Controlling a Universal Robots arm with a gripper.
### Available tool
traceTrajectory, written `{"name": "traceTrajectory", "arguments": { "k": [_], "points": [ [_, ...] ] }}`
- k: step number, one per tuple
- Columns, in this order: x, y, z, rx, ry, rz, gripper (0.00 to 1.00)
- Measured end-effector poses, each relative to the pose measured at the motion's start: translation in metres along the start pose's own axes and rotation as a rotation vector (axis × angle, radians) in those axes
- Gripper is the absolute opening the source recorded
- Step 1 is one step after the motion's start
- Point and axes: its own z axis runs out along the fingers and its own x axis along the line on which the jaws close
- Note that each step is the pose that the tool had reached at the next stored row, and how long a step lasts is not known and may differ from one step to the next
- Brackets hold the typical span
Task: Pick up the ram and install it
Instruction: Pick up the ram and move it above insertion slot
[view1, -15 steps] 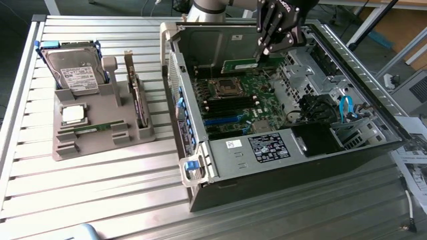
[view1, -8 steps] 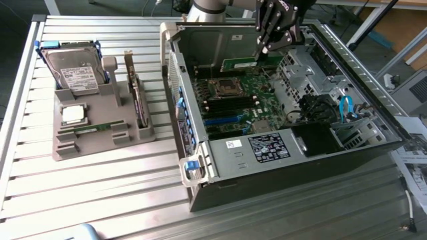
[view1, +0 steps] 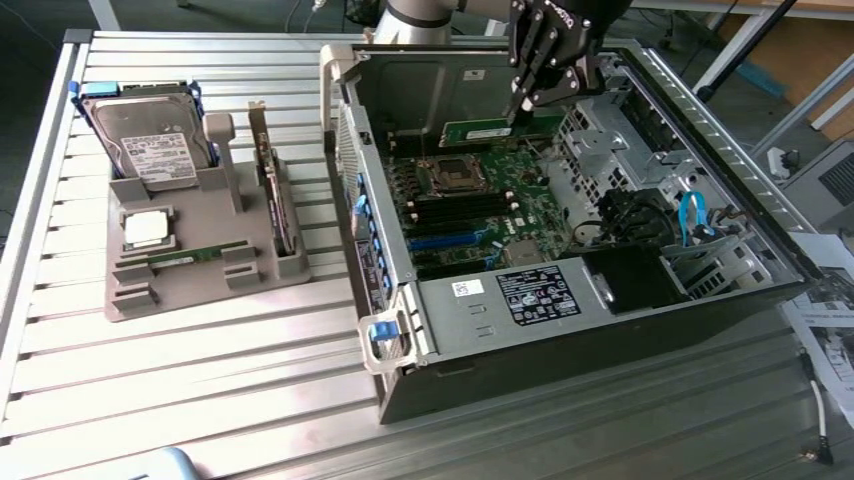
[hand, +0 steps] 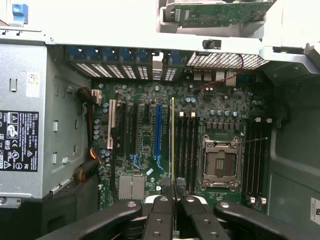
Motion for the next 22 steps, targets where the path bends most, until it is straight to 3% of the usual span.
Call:
{"name": "traceTrajectory", "arguments": {
  "k": [11,22],
  "points": [
    [-0.001,-0.0001,0.0027,0.0001,-0.0003,0.001,0.12],
    [-0.012,-0.0007,0.0033,0.0,-0.0001,0.001,0.12]
  ]
}}
